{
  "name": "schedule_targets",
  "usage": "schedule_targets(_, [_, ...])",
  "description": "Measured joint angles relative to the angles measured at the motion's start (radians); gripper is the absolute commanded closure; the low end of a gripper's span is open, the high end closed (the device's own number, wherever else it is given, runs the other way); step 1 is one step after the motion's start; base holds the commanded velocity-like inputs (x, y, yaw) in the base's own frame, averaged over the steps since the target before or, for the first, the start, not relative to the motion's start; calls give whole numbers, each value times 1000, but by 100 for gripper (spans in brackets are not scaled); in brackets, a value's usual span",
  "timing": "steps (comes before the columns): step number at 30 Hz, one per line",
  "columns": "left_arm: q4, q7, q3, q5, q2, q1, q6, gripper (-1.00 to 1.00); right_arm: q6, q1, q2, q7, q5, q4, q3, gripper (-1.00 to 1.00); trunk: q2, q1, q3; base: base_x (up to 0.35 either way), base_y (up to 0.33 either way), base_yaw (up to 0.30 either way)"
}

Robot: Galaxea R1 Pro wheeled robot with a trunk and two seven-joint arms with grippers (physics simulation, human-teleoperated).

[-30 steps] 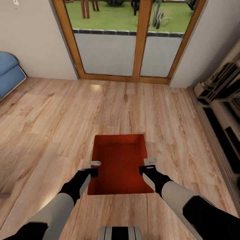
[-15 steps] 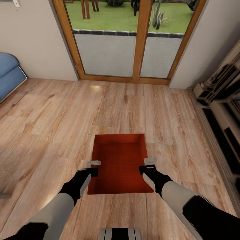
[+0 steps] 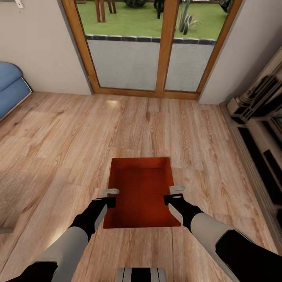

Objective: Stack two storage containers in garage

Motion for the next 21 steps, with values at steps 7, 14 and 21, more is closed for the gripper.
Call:
schedule_targets(7, [-2,4,-32,36,11,0,1,100,2,0,6,0,32,1,-29,100,0,0,0,0,0,0])
schedule_targets(14, [-1,4,-33,38,12,0,1,100,2,0,6,0,34,1,-31,100,0,0,0,0,0,0])
schedule_targets(21, [-2,4,-33,37,12,0,1,100,1,0,6,-1,32,2,-29,100,0,0,0,0,0,0])
